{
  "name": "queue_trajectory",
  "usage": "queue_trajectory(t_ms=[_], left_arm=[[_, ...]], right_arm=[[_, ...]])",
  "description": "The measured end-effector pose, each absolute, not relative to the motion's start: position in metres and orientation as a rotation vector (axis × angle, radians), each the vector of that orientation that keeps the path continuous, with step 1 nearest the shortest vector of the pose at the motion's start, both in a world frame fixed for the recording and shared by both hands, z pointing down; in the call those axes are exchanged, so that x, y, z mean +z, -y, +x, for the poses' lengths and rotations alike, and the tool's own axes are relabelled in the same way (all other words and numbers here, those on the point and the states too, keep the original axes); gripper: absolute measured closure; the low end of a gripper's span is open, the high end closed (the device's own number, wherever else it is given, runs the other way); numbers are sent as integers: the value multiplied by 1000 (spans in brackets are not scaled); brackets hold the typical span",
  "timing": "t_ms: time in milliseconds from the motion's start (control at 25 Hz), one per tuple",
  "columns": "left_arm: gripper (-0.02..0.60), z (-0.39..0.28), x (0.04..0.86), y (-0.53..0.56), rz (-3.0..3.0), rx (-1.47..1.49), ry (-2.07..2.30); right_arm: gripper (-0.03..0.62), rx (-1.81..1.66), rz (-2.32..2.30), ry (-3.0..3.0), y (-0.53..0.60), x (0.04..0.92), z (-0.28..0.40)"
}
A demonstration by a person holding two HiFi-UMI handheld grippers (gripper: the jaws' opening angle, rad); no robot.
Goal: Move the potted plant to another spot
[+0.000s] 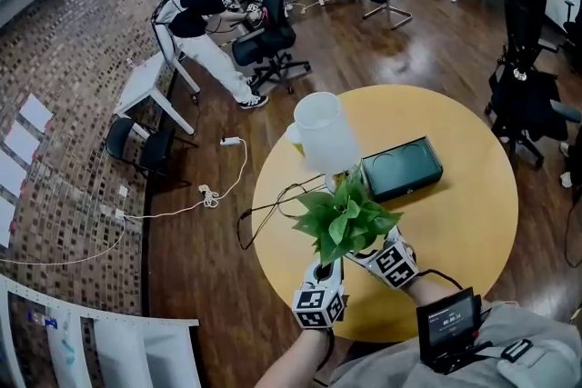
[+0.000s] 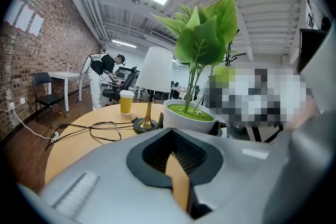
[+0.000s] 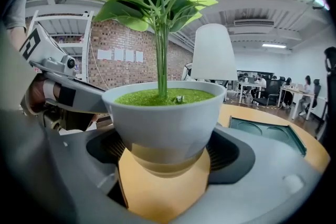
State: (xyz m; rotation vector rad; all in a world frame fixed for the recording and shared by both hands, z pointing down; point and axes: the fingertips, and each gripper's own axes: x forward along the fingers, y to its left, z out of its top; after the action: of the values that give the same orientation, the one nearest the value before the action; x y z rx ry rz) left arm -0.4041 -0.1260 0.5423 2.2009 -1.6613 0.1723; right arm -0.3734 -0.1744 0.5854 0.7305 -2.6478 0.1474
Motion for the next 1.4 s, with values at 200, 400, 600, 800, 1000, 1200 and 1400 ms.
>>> queue_trajectory(t_ms=[200, 400, 600, 800, 1000, 1200, 1400], left_arm=[[581, -415, 559, 139, 2193, 200, 1637], [581, -441, 577, 137, 2175, 239, 1621], [581, -443, 591, 127, 2141, 275, 1617], [581, -442, 604, 129, 2116, 297, 1609], [581, -447, 610, 141, 2097, 303, 1597], [581, -445, 624, 135, 2087, 314, 1585], [581, -447, 620, 141, 2078, 315, 1575]], right_arm=[[123, 166, 735, 2639, 191, 606, -387], [121, 189, 749, 2616, 203, 633, -411], [121, 211, 767, 2598, 207, 651, -408], [121, 227, 749, 2581, 209, 667, -409], [121, 234, 734, 2560, 219, 676, -417], [121, 250, 728, 2549, 213, 695, -418], [121, 229, 707, 2537, 216, 690, -423]])
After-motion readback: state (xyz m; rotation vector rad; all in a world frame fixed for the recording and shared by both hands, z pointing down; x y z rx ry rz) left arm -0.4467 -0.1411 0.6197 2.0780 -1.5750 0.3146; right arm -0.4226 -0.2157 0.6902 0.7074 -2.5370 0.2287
